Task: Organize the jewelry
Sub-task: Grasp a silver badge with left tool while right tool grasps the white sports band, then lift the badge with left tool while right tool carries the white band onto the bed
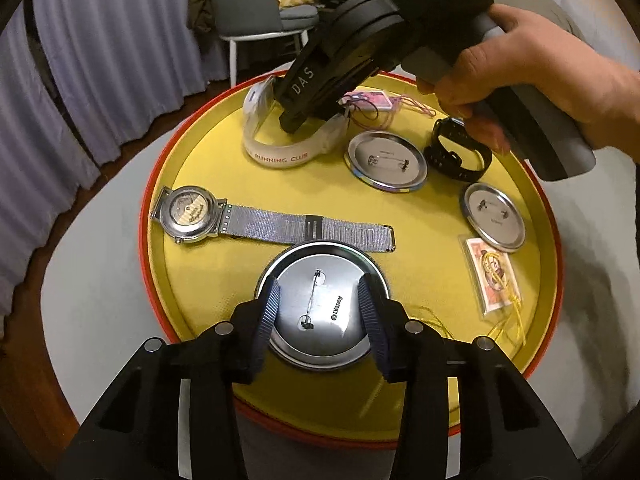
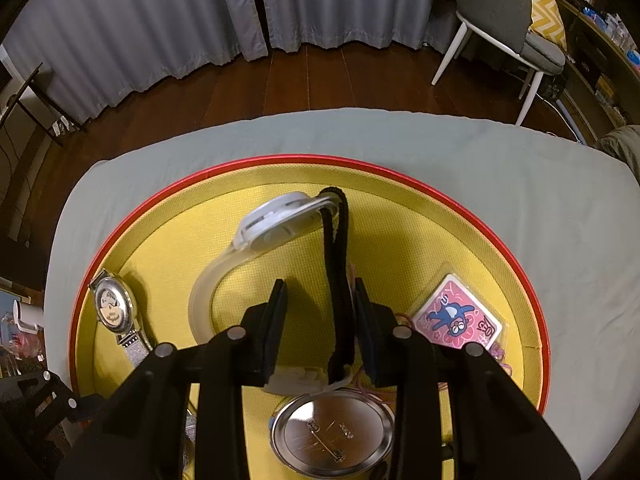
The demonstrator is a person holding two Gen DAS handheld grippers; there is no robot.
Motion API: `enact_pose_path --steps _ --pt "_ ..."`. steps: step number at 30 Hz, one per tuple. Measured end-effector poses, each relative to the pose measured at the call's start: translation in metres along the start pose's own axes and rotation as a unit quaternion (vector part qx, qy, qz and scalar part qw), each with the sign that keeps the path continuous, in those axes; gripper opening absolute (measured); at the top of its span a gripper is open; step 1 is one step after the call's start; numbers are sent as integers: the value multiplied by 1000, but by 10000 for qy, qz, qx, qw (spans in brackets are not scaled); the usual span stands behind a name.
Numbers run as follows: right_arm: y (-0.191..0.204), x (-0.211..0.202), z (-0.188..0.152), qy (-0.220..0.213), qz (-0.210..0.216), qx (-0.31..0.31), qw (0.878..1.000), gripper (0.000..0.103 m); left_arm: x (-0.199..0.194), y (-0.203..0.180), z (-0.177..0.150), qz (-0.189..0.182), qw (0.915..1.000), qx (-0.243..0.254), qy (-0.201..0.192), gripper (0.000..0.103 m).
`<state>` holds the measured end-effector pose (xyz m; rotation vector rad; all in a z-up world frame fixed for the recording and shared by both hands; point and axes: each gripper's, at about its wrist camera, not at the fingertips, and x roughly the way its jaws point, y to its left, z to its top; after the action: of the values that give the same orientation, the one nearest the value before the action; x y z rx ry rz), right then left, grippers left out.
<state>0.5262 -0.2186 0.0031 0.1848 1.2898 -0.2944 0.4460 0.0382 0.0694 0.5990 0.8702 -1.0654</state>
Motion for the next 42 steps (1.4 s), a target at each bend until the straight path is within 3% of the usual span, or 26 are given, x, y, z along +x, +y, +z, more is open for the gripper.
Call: enact_pose_path --steps 3,4,5,6,9,11,12,24,42 --pt "-1 0 0 -8 23 27 10000 31 0 -2 -2 128 9998 109 -61 33" --pt "-2 1 0 -13 32 36 10000 31 0 1 -2 89 9999 50 -82 28" --pt "-2 1 0 -22 44 53 10000 31 0 5 -2 56 9999 -47 -93 15" --pt "-4 1 -1 -29 53 56 10000 31 -1 8 -2 -16 9999 -107 -90 13" --pt "-5 1 -1 -65 -2 84 9999 24 -2 7 -3 -71 9999 -39 -92 10" --pt "-8 1 -1 -97 -23 132 9999 15 -1 2 -3 -57 9999 90 -55 0" --pt "-9 1 -1 -105 -28 157 9998 11 -1 0 -3 -29 9999 123 -62 0" --pt "-8 -18 0 -472 143 185 9986 9 -18 4 -4 -95 9995 -182 -250 0" --pt "-19 -122 -1 -1337 549 262 9892 9 -97 -28 23 77 9959 -106 -890 0"
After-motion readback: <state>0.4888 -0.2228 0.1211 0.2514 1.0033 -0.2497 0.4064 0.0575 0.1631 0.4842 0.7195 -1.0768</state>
